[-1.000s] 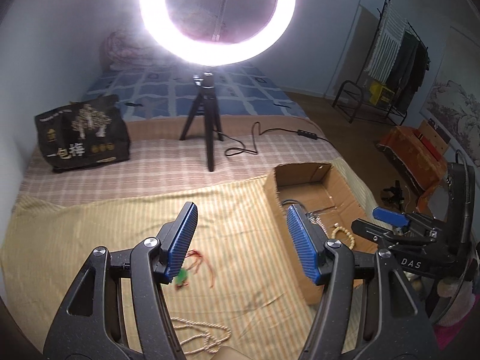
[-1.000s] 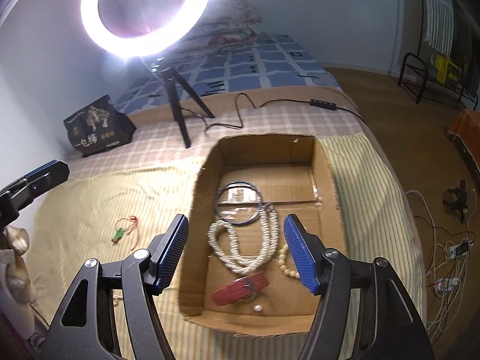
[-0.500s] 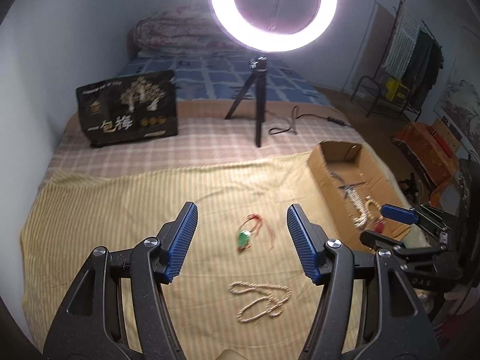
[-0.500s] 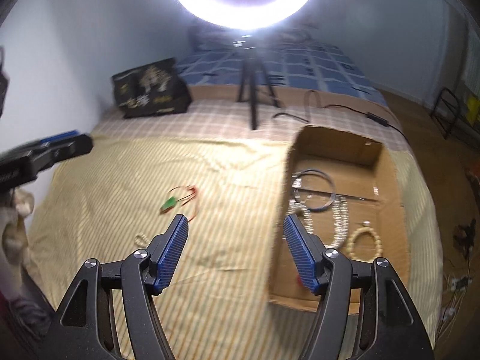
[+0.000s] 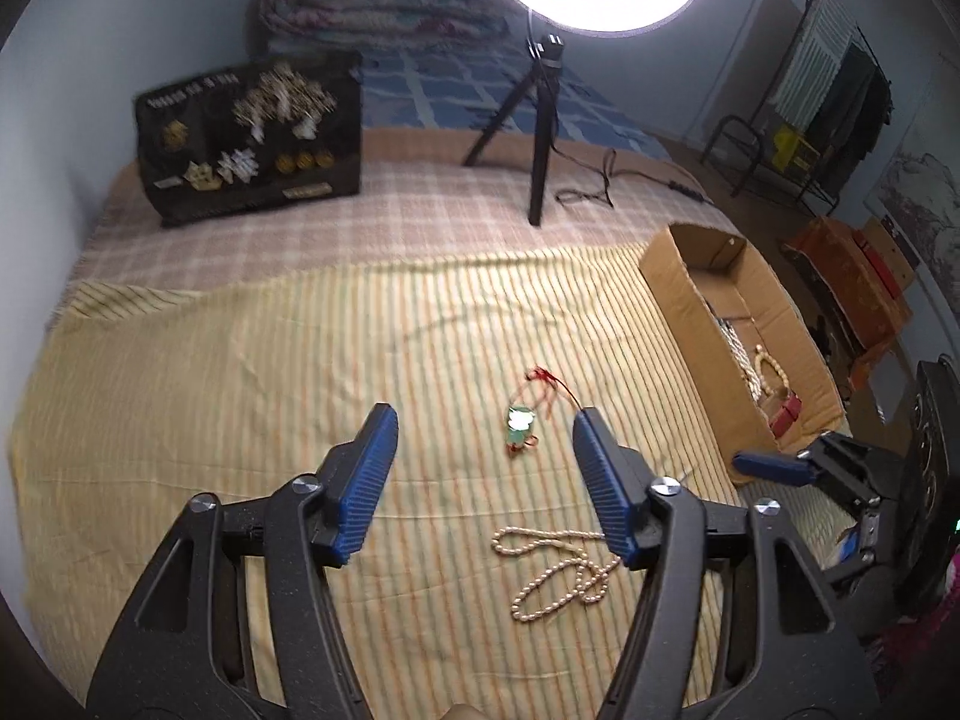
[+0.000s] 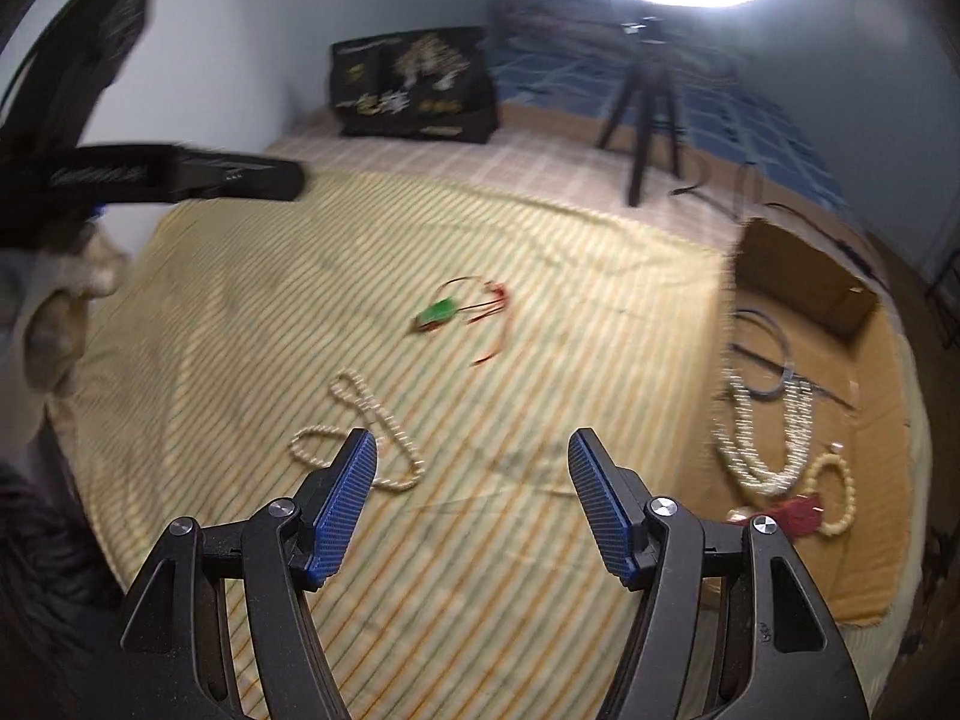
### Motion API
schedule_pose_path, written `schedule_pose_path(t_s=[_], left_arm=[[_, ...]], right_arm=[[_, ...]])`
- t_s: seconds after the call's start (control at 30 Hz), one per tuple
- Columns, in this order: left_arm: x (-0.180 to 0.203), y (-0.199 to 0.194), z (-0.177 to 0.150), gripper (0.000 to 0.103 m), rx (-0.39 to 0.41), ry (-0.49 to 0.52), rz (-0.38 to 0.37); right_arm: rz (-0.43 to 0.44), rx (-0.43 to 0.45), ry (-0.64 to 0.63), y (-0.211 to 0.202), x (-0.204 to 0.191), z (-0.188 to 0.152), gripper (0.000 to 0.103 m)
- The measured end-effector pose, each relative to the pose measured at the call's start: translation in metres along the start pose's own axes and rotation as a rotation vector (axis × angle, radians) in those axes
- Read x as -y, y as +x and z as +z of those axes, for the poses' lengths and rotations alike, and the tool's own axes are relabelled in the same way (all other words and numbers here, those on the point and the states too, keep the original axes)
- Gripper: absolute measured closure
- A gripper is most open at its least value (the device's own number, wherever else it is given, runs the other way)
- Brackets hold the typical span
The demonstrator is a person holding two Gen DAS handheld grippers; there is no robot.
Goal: Organize jewelry
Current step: 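Move both open grippers back over the jade pendant and pearl strand, then close the right gripper on the short pearl strand while the left gripper grasps the jade pendant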
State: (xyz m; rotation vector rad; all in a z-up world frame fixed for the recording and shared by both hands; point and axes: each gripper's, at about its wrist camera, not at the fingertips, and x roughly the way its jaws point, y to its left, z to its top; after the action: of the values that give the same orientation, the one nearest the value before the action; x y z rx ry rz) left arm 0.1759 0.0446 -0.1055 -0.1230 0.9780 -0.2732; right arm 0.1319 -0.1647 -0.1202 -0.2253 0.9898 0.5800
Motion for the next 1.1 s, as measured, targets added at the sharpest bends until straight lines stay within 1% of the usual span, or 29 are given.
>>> schedule_pose_path(t_s=[0.03, 0.07, 0.17, 0.27, 0.47, 0.6, 0.67, 0.7, 0.73, 0.83, 0.9, 1.0, 1.1], left_arm=[[0.0, 0.005, 0.0, 0.052, -0.018, -0.005, -0.018], [-0.001, 0.013, 0.001, 0.052, -0.043, -0.013, -0.038], [-0.002, 0.027, 0.001, 0.052, -0.077, -0.026, -0.046], [-0.003, 0.043, 0.001, 0.052, -0.115, -0.041, -0.073], [0.0, 0.067, 0.001, 0.052, -0.171, -0.026, -0.078], [0.005, 0.076, 0.0, 0.052, -0.186, -0.002, -0.073], [0.007, 0.082, -0.001, 0.053, -0.197, 0.004, -0.069], [0.008, 0.084, -0.002, 0.059, -0.204, 0.01, -0.062], [0.009, 0.087, -0.004, 0.061, -0.211, 0.017, -0.051], [0.006, 0.092, -0.006, 0.061, -0.215, 0.014, -0.017], [0.003, 0.093, -0.007, 0.061, -0.209, 0.009, -0.005], [0.004, 0.092, -0.008, 0.061, -0.204, 0.018, -0.008], [0.005, 0.092, -0.006, 0.061, -0.202, 0.02, -0.013]], right_arm=[[0.017, -0.005, -0.012, 0.002, -0.003, 0.0, 0.037], [0.037, -0.009, -0.025, 0.005, -0.005, 0.0, 0.037], [0.085, -0.023, -0.064, 0.012, -0.013, -0.003, 0.037], [0.125, -0.05, -0.114, 0.023, -0.021, -0.007, 0.037], [0.162, -0.105, -0.191, 0.047, -0.034, -0.012, 0.037], [0.128, -0.116, -0.19, 0.059, -0.037, -0.011, 0.037], [0.131, -0.135, -0.177, 0.065, -0.038, -0.012, 0.037], [0.126, -0.139, -0.177, 0.068, -0.039, -0.012, 0.037], [0.118, -0.141, -0.182, 0.069, -0.041, -0.013, 0.037], [0.094, -0.144, -0.2, 0.072, -0.047, -0.017, 0.037], [0.09, -0.144, -0.189, 0.071, -0.048, -0.017, 0.037], [0.071, -0.15, -0.132, 0.071, -0.044, -0.015, 0.037], [0.085, -0.151, -0.103, 0.065, -0.039, -0.017, 0.037]])
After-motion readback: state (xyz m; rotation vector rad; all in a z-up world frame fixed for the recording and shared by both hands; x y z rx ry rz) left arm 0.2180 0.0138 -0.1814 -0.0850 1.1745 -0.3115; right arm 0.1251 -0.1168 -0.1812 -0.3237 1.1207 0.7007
